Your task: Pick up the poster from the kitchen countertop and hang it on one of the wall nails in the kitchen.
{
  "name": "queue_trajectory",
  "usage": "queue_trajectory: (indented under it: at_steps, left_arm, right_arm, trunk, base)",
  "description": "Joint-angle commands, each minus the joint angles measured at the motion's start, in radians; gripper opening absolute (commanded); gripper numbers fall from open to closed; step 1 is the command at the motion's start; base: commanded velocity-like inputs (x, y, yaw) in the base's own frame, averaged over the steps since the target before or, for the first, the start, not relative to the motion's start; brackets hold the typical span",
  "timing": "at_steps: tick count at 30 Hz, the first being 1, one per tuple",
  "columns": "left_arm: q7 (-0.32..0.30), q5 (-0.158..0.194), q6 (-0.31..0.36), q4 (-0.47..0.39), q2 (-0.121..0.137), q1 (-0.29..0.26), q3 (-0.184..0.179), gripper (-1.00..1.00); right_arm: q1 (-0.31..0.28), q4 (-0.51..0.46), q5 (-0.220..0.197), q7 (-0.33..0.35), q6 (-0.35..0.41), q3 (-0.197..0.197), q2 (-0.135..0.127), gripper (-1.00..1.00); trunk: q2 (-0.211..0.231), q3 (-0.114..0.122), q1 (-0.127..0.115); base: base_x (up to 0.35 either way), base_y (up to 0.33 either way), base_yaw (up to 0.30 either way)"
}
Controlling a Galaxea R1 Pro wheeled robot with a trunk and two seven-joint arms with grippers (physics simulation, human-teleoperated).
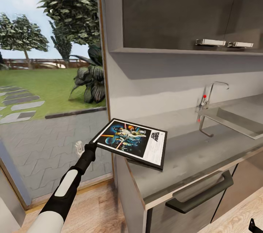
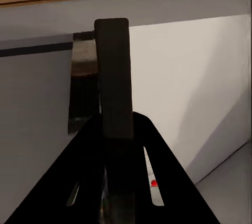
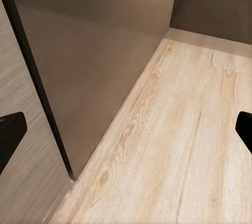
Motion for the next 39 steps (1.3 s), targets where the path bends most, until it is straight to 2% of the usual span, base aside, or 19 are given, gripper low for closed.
queue_trajectory:
  at_steps: [1, 6, 10, 11, 16, 24, 36, 39]
  left_arm:
    - [-0.001, 0.015, 0.014, -0.071, -0.001, -0.001, 0.004, -1.00]
    - [-0.001, 0.024, 0.024, -0.109, -0.001, -0.001, 0.004, -1.00]
    - [-0.001, 0.052, 0.050, -0.140, -0.001, -0.001, 0.003, -1.00]
    - [-0.001, 0.072, 0.056, -0.150, -0.001, -0.001, 0.003, -1.00]
    - [-0.001, 0.088, 0.059, -0.175, -0.001, -0.001, 0.003, -1.00]
    - [0.000, 0.092, 0.061, -0.194, -0.001, -0.001, 0.003, -1.00]
    - [-0.004, 0.093, 0.064, -0.196, 0.000, -0.001, 0.013, -1.00]
    - [-0.006, 0.093, 0.090, -0.196, 0.000, -0.001, 0.013, -1.00]
  right_arm:
    - [-0.001, 0.001, 0.001, -0.001, -0.003, -0.001, 0.000, 1.00]
    - [-0.001, 0.001, 0.001, -0.001, -0.003, -0.001, 0.000, 1.00]
    - [-0.001, 0.001, 0.001, -0.001, -0.003, -0.001, 0.000, 1.00]
    - [-0.001, 0.001, 0.001, -0.001, -0.003, -0.001, 0.000, 1.00]
    - [-0.001, 0.001, 0.001, -0.001, -0.003, -0.001, 0.000, 1.00]
    - [-0.001, 0.000, 0.001, -0.001, -0.003, -0.001, -0.001, 1.00]
    - [-0.001, -0.001, 0.001, -0.001, -0.003, -0.001, 0.000, 1.00]
    - [-0.001, -0.001, 0.001, -0.001, -0.003, -0.001, 0.000, 1.00]
  trunk:
    - [-0.001, -0.001, 0.000]
    - [-0.001, -0.001, 0.000]
    - [-0.001, -0.001, 0.000]
    - [-0.001, -0.001, 0.000]
    - [-0.001, -0.001, 0.000]
    - [-0.001, -0.001, 0.000]
    - [-0.001, -0.001, 0.000]
    - [-0.001, -0.001, 0.000]
  base:
    - [0.000, 0.000, 0.000]
    - [0.000, 0.000, 0.000]
    - [0.000, 0.000, 0.000]
    - [0.000, 0.000, 0.000]
    - [0.000, 0.000, 0.000]
    - [-0.074, 0.000, 0.000]
    - [-0.311, 0.000, 0.000]
    - [-0.334, 0.000, 0.000]
